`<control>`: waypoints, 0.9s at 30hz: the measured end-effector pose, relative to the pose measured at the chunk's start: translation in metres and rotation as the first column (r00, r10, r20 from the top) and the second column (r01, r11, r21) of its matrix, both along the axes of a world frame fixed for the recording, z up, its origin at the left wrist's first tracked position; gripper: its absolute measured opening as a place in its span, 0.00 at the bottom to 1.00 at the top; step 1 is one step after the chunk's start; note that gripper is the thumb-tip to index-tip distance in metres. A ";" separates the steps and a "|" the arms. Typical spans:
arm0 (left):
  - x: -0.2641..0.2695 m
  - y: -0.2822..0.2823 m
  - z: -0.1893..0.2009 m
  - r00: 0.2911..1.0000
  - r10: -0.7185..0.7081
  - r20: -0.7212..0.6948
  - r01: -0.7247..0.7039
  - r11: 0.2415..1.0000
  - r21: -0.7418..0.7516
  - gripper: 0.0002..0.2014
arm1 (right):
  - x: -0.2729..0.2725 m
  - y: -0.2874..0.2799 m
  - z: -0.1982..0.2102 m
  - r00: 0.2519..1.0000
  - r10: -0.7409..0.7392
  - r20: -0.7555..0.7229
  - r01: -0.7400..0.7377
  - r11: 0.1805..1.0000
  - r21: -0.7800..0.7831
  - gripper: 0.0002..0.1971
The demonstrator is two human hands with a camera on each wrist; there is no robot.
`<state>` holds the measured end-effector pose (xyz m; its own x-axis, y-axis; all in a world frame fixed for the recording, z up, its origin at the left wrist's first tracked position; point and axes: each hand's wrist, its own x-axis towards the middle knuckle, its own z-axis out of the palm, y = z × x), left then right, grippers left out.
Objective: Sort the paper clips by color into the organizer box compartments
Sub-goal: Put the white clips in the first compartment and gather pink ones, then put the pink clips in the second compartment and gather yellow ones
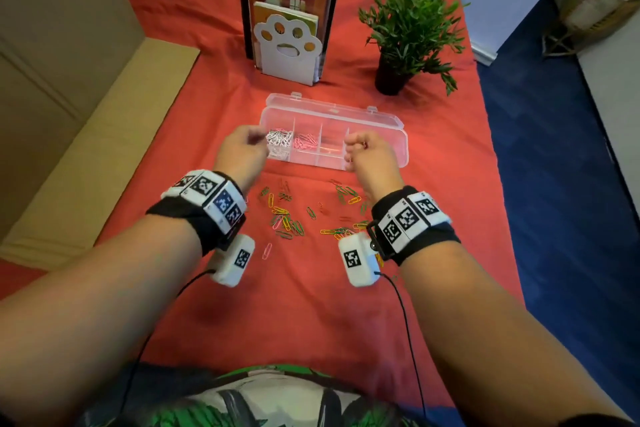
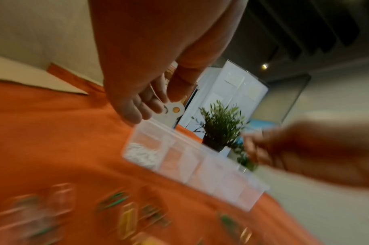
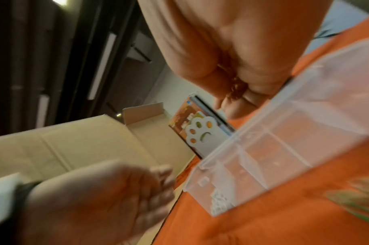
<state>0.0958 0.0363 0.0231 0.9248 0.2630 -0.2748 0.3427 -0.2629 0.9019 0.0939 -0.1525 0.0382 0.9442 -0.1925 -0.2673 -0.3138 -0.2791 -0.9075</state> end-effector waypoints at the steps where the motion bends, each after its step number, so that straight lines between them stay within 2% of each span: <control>1: -0.011 0.008 -0.003 1.000 0.013 0.007 -0.013 0.998 0.057 0.14 | 0.010 0.008 0.003 0.999 0.012 0.052 -0.009 0.999 -0.049 0.16; 4: -0.035 0.031 -0.017 0.999 0.017 -0.040 -0.008 0.974 0.224 0.18 | 0.032 0.035 0.005 0.986 0.097 0.136 -0.066 0.974 -0.218 0.14; 5: -0.041 0.037 -0.021 0.998 0.020 -0.054 -0.004 0.962 0.272 0.18 | 0.037 0.043 0.004 0.980 0.161 0.115 -0.123 0.951 -0.283 0.15; 8: -0.055 0.053 -0.031 0.994 -0.016 -0.106 0.059 0.907 0.416 0.17 | 0.041 0.058 0.000 0.928 0.367 -0.071 -0.357 0.813 -0.460 0.24; 10: -0.063 0.061 -0.035 0.990 -0.061 -0.127 0.114 0.873 0.475 0.16 | 0.036 0.060 0.001 0.923 0.382 -0.051 -0.355 0.792 -0.497 0.27; 12: -0.069 0.065 -0.039 0.985 -0.112 -0.132 0.164 0.849 0.503 0.15 | 0.026 0.061 0.000 0.929 0.367 0.043 -0.294 0.804 -0.516 0.23; 14: -0.072 0.065 -0.043 0.976 -0.181 -0.117 0.216 0.821 0.529 0.16 | 0.008 0.063 -0.008 0.905 0.423 0.049 -0.336 0.781 -0.526 0.17; 15: -0.070 0.063 -0.045 0.968 -0.232 -0.099 0.249 0.804 0.541 0.19 | -0.003 0.064 -0.014 0.875 0.485 0.007 -0.407 0.743 -0.531 0.16; 18: -0.064 0.057 -0.052 0.912 -0.402 -0.083 0.373 0.726 0.578 0.24 | -0.039 0.068 -0.043 0.731 0.665 -0.153 -0.623 0.559 -0.547 0.13; 20: -0.062 0.054 -0.055 0.898 -0.429 -0.096 0.399 0.703 0.588 0.24 | -0.060 0.068 -0.063 0.670 0.719 -0.186 -0.667 0.474 -0.575 0.12; 21: -0.062 0.052 -0.055 0.901 -0.424 -0.092 0.391 0.701 0.596 0.23 | -0.068 0.066 -0.070 0.666 0.724 -0.178 -0.655 0.454 -0.604 0.12; 23: -0.064 0.046 -0.053 0.901 -0.427 -0.077 0.382 0.698 0.605 0.19 | -0.075 0.059 -0.077 0.694 0.705 -0.146 -0.607 0.463 -0.646 0.09; 27: -0.075 0.027 -0.053 0.876 -0.470 -0.106 0.445 0.703 0.555 0.13 | -0.073 0.033 -0.076 0.776 0.611 -0.155 -0.553 0.542 -0.632 0.09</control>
<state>0.0212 0.0638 -0.0297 0.9784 -0.1033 -0.1790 0.0156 -0.8269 0.5622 0.0211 -0.1198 -0.0373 0.9202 0.3189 -0.2270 0.1858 -0.8662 -0.4638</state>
